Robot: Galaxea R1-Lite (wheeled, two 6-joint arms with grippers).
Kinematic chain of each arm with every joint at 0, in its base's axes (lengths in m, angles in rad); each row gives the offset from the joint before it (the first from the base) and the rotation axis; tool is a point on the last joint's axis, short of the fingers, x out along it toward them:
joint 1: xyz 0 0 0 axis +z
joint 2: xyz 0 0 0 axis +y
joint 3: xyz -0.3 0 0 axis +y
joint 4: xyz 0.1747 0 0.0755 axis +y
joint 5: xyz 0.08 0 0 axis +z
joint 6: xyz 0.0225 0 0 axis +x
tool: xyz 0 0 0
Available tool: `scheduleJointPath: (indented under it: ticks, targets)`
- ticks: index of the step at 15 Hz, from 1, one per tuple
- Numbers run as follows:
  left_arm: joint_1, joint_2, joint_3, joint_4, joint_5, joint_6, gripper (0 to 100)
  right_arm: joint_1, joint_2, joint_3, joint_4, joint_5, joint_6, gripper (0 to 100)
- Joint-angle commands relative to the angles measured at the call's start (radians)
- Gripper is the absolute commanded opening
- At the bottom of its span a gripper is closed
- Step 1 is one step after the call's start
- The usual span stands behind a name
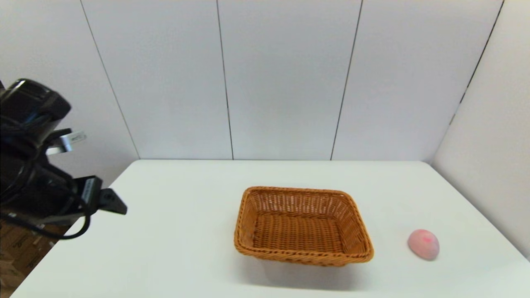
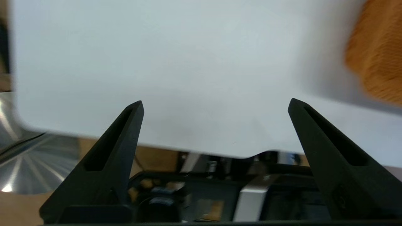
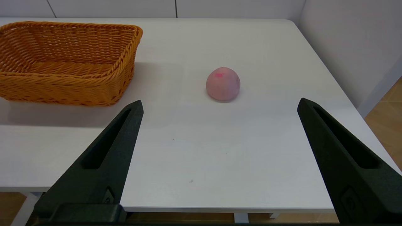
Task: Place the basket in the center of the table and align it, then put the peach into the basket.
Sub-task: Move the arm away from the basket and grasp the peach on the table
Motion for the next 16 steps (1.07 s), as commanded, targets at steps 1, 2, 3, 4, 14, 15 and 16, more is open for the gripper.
scheduleJointPath:
  ticks: [1, 2, 3, 4, 14, 15, 16]
  targets:
    - [0.010, -0.441, 0.344, 0.004, 0.162, 0.022, 100, 0.002, 0.001, 0.000, 0.000, -0.001, 0.002, 100]
    - [0.008, -0.498, 0.393, 0.002, 0.214, 0.025, 100, 0.000, 0.001, 0.000, 0.000, -0.001, 0.002, 100]
    - [0.006, -0.553, 0.421, 0.002, 0.248, 0.025, 100, 0.000, 0.001, 0.000, 0.000, -0.001, 0.002, 100]
    - [0.008, -0.616, 0.439, 0.007, 0.276, 0.025, 100, 0.002, 0.001, 0.000, 0.000, -0.001, 0.002, 100]
    - [0.106, -1.182, 0.859, -0.418, 0.150, 0.280, 100, 0.000, 0.001, 0.000, 0.000, -0.001, 0.008, 100]
    - [0.126, -1.226, 0.931, -0.518, 0.065, 0.301, 100, 0.000, 0.001, 0.000, 0.000, -0.001, 0.008, 100]
    - [0.131, -1.245, 0.982, -0.572, 0.038, 0.315, 100, 0.002, 0.001, 0.000, 0.000, -0.001, 0.008, 100]
